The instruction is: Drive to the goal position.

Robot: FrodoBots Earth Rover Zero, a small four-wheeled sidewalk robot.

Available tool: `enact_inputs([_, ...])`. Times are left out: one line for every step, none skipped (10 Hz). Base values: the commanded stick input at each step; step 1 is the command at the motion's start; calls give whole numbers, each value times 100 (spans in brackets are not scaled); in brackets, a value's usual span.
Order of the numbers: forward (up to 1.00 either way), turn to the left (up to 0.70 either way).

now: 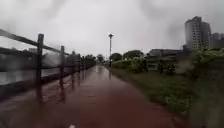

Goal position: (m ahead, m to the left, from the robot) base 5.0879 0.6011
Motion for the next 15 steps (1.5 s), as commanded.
enact_inputs([100, 22])
enact_inputs([100, 32])
enact_inputs([100, 31])
enact_inputs([100, 0])
enact_inputs([100, 0])
enact_inputs([100, 0])
enact_inputs([100, 0])
enact_inputs([100, 0])
enact_inputs([100, 0])
enact_inputs([100, 0])
enact_inputs([100, 0])
enact_inputs([100, 0])
enact_inputs([100, 0])
enact_inputs([100, 9])
enact_inputs([100, 20])
